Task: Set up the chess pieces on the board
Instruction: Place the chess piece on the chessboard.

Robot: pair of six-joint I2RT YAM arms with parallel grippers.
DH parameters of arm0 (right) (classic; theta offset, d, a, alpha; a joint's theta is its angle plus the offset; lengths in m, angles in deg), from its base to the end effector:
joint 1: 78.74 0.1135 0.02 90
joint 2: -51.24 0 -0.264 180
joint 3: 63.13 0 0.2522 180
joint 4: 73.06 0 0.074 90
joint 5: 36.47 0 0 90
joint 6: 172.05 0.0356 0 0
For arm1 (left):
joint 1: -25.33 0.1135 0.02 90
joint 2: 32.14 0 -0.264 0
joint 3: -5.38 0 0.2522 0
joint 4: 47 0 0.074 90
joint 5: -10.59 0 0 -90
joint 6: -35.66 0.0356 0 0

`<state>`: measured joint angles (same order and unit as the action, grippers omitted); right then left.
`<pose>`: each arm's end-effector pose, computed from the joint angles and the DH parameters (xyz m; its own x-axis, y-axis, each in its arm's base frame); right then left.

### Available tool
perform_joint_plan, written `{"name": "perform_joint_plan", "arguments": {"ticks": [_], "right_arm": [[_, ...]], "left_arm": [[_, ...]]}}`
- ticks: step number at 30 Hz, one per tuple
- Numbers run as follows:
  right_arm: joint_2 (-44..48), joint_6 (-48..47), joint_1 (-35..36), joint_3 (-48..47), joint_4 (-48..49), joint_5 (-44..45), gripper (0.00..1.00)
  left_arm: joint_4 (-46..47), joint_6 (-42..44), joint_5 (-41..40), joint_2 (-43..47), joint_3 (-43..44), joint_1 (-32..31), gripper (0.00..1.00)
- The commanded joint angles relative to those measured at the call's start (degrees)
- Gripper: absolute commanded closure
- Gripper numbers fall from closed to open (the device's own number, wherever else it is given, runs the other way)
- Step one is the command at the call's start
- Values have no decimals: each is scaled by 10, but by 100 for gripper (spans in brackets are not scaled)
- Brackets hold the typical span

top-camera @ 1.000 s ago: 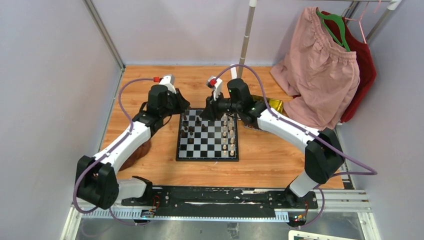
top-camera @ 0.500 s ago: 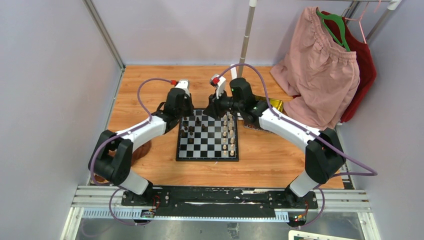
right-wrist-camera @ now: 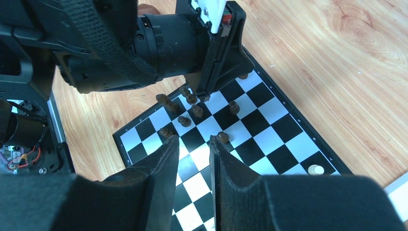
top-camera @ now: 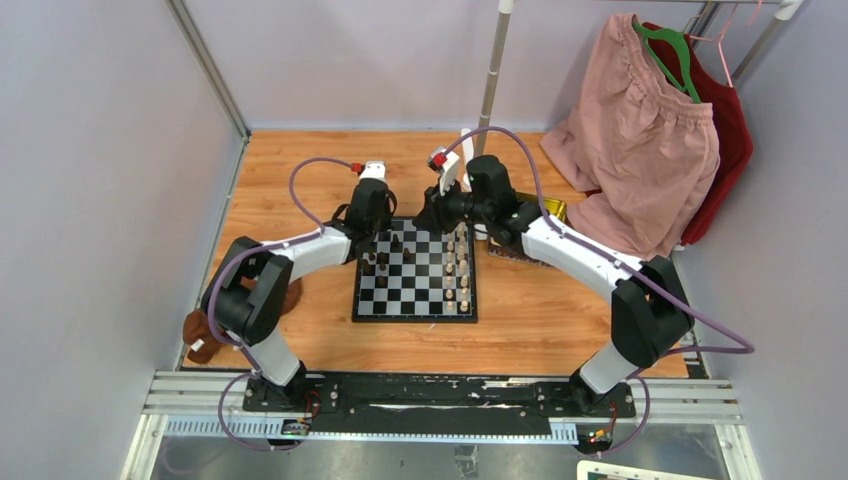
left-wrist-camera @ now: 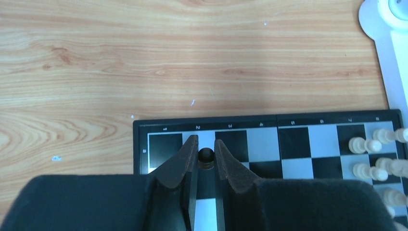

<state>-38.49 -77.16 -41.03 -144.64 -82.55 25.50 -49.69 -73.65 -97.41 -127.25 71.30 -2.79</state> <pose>0.2815 0.2388 0.3094 -0.3160 -0.1492 -0.9370 -0.8703 0.4388 0.2236 0.3185 -0.1577 0.1965 -0.5113 -0.0833 -0.8554 0.0506 0.9906 -0.1268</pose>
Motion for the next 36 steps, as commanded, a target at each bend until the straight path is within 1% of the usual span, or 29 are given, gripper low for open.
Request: {"name": "perform_joint_plan", "arguments": {"ticks": [1, 9, 24, 30, 33, 36], "right_arm": [[21, -2, -9, 10, 22, -3, 66], [17, 1, -13, 10, 22, -5, 66], [7, 6, -17, 17, 31, -10, 66], [4, 7, -18, 19, 32, -9, 66], [4, 8, -18, 20, 34, -10, 66], [3, 8, -18, 21, 34, -11, 66]], "left_arm": [[41, -11, -36, -29, 30, -3, 100], [51, -34, -46, -63, 41, -2, 100], [53, -61, -67, -85, 29, -2, 100], [54, -68, -72, -87, 24, -2, 94], [54, -71, -74, -84, 19, -2, 89], [54, -76, -76, -79, 12, -2, 89]]}}
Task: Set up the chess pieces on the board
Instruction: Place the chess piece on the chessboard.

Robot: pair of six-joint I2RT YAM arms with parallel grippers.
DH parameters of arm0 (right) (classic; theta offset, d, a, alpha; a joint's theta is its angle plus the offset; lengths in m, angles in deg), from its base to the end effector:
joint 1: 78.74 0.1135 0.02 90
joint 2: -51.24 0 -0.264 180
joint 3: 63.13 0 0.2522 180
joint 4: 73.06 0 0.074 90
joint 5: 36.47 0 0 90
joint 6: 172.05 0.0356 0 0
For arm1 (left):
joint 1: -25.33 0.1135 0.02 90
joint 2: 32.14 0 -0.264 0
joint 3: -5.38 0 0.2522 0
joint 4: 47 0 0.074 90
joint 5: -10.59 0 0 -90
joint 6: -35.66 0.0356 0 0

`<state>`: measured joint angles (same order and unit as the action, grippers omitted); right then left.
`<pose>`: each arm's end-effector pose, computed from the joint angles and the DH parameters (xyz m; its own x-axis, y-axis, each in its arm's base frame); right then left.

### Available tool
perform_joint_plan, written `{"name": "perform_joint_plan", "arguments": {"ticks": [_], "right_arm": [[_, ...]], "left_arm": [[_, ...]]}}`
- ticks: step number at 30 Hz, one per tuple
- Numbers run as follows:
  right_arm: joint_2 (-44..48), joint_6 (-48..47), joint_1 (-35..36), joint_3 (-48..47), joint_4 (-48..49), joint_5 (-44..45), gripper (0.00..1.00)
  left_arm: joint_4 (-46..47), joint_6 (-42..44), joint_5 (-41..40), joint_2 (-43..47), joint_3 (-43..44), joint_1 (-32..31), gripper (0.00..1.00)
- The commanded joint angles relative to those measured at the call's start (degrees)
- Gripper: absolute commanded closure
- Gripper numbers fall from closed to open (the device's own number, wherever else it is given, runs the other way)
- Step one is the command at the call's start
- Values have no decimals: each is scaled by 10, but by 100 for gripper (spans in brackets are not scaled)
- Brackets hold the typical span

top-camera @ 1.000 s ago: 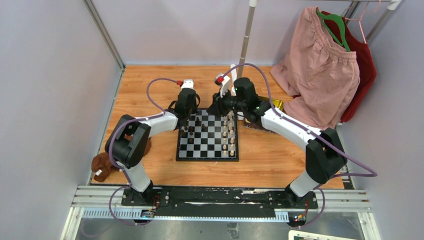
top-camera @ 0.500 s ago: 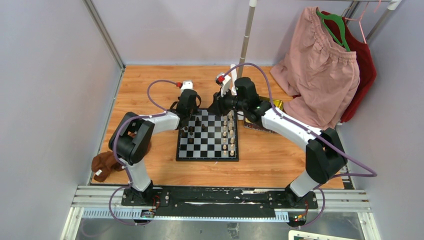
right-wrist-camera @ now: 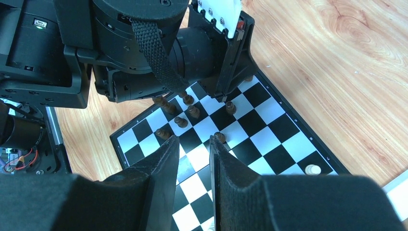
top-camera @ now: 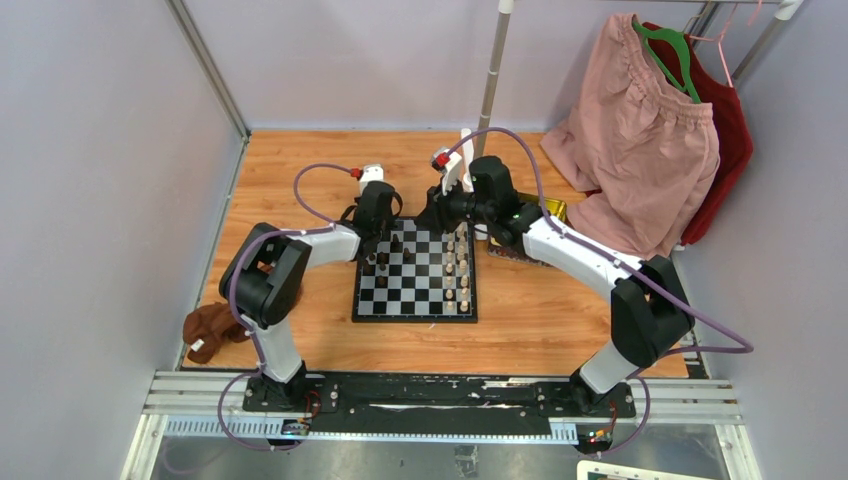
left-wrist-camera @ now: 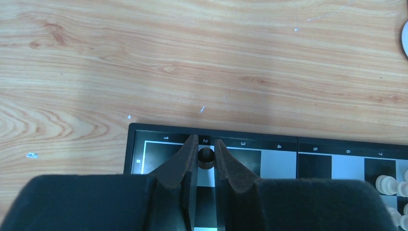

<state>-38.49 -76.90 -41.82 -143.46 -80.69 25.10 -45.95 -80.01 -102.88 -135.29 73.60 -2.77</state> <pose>0.2842 0.2348 0.3055 -0.3133 -0.1367 -0.9398 -0.8676 0.4437 0.2247 0.3378 -0.1643 0.1667 -0.5040 -0.1813 -0.8444 -0.0865 0.9834 -0.1595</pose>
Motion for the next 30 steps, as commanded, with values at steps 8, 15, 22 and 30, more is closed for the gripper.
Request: {"name": "perform_joint_plan", "arguments": {"ticks": [8, 15, 22, 30], "right_arm": [[2, 10, -10, 13, 21, -9, 66], [3, 13, -10, 12, 22, -14, 66], [6, 13, -10, 9, 22, -14, 66], [16, 10, -10, 6, 15, -13, 66]], "left_arm": [[17, -20, -19, 8, -28, -2, 73], [16, -22, -15, 21, -34, -2, 48], [15, -21, -10, 53, -43, -2, 45], [13, -7, 6, 56, -7, -3, 45]]}}
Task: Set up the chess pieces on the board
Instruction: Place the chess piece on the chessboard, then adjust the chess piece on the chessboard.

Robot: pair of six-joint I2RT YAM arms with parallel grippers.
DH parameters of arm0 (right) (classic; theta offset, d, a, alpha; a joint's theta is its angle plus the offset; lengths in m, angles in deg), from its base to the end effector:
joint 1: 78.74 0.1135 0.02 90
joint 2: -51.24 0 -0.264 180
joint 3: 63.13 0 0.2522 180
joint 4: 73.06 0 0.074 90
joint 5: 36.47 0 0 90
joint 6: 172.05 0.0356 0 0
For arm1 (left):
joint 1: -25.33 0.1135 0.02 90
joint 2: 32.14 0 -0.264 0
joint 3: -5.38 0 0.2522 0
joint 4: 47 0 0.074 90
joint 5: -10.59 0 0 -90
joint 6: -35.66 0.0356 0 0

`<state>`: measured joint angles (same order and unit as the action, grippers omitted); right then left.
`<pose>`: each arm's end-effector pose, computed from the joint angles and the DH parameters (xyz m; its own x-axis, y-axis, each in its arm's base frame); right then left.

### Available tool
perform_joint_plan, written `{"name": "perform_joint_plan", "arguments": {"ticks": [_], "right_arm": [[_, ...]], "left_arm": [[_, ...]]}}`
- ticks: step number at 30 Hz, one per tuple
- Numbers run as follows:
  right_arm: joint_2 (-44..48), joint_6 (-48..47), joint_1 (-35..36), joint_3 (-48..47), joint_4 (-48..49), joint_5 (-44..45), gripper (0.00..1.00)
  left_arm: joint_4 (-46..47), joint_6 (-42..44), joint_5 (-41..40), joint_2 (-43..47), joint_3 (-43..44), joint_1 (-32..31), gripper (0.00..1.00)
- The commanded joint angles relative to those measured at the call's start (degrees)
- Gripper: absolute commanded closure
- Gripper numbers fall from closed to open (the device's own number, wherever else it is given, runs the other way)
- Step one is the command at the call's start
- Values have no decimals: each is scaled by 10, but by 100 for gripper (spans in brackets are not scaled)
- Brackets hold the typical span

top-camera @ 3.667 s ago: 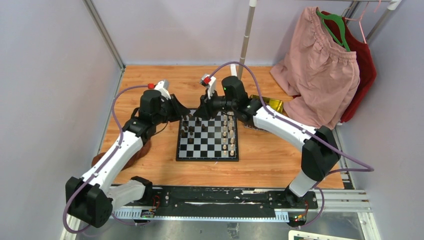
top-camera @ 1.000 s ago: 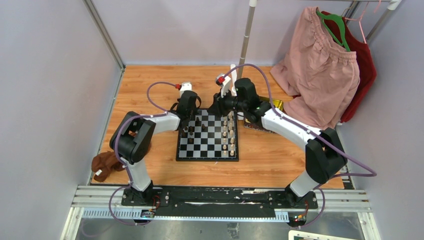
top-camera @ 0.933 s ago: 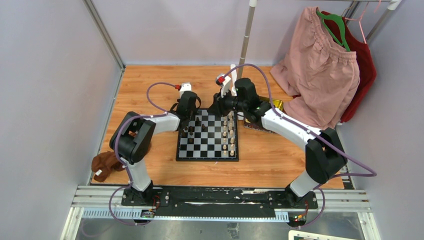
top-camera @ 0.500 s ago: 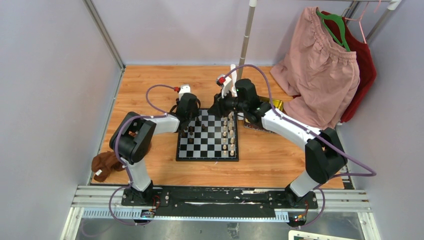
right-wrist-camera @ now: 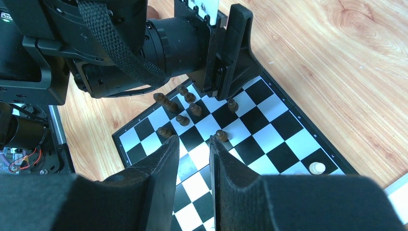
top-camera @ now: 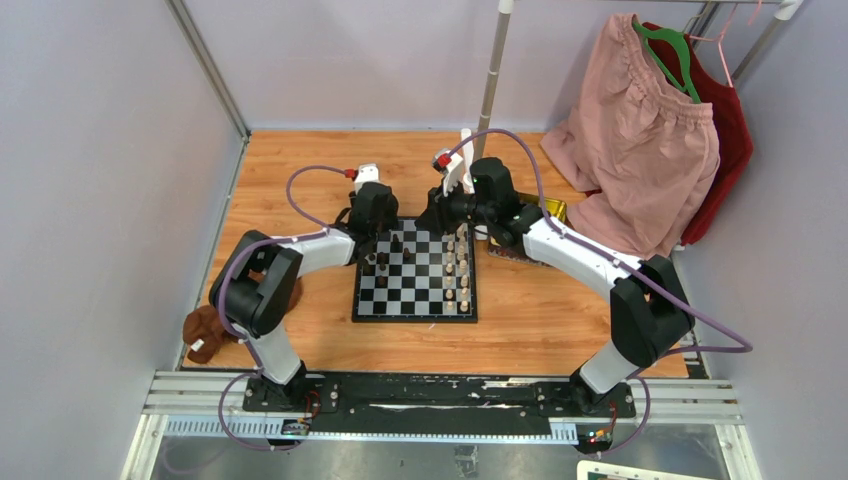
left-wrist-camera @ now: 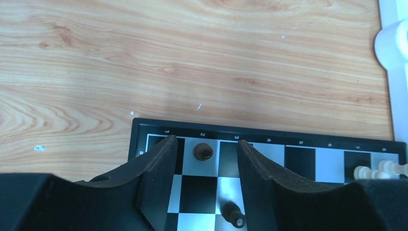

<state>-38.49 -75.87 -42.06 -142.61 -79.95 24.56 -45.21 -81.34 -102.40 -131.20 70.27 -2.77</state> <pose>0.2844 0.2333 0.3016 -0.3312 -0.1292 -0.9347 -0.8632 0.4416 0.2448 0.3245 -0.1575 0.1754 -0.4857 -0.2145 -0.8474 -0.0874 0.9765 -0.1970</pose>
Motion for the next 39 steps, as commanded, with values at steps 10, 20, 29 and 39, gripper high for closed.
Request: {"name": "perform_joint_plan", "arguments": {"ticks": [10, 20, 29, 39], "right_arm": [[27, -2, -7, -6, 0, -3, 66], [19, 7, -5, -14, -7, 3, 71], [9, 7, 3, -26, -17, 5, 72], [-1, 3, 4, -28, -20, 11, 72]], "left_arm": [[-119, -53, -75, 140, 3, -2, 48], [-221, -139, -84, 245, -81, 8, 68], [-223, -160, -17, 232, -89, 47, 67], [-203, -100, 24, 182, -66, 48, 58]]}}
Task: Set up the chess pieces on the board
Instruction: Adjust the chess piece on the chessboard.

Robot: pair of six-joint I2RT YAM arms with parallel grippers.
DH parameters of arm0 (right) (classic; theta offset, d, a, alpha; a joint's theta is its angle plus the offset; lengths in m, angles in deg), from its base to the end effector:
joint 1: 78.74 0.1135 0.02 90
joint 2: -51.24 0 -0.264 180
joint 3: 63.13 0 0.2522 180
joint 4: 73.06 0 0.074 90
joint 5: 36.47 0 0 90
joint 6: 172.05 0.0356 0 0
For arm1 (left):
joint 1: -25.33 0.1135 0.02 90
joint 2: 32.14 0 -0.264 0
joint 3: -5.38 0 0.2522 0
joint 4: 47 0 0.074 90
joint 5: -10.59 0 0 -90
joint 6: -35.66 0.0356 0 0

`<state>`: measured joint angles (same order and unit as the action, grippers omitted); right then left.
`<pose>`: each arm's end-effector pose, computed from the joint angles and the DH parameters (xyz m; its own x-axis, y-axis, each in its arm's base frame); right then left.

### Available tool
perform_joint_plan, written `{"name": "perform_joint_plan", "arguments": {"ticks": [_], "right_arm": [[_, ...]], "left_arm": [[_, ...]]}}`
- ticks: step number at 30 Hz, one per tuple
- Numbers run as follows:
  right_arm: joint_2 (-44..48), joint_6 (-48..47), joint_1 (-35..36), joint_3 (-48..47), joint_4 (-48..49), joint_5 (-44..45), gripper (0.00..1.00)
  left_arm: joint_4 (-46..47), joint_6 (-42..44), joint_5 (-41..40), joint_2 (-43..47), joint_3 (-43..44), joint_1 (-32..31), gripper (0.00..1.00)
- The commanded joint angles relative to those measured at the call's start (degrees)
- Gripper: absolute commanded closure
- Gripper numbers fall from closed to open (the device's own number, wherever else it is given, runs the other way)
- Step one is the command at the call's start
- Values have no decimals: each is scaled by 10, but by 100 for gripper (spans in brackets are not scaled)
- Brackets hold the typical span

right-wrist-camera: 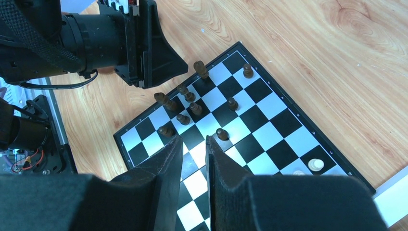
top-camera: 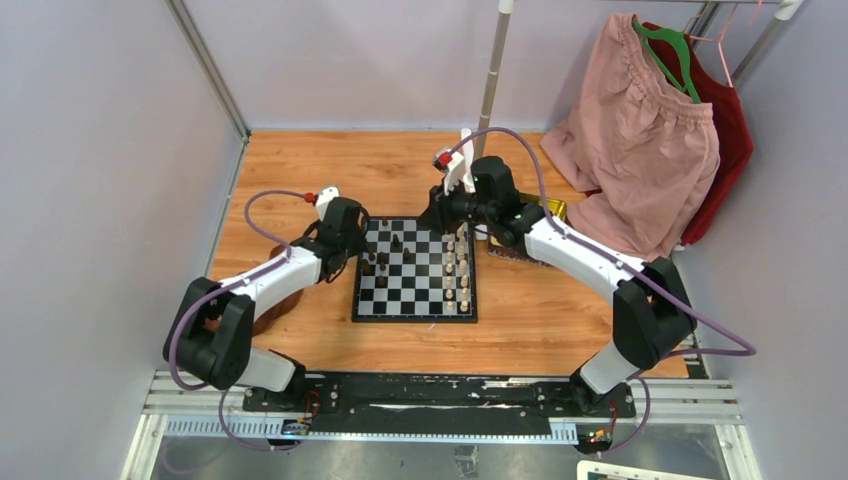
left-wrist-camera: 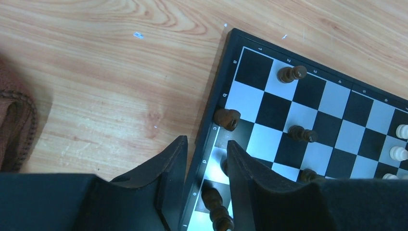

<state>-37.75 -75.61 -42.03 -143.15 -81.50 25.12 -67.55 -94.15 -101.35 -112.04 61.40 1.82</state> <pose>0.2824 0.2317 0.3066 -0.3381 -0.1291 -0.9322 -0.8572 0.4511 0.2485 0.2627 -0.0998 0.1964 -0.5734 -0.3982 -0.7160 -0.3147 0.9139 -0.2563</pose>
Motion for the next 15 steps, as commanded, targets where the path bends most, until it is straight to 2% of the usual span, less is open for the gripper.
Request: {"name": "perform_joint_plan", "arguments": {"ticks": [1, 15], "right_arm": [[-11, 0, 3, -24, -5, 5, 72], [-23, -4, 2, -32, -7, 7, 72]], "left_arm": [[23, 32, 14, -12, 23, 2, 57], [51, 67, 29, -51, 40, 2, 55]]}}
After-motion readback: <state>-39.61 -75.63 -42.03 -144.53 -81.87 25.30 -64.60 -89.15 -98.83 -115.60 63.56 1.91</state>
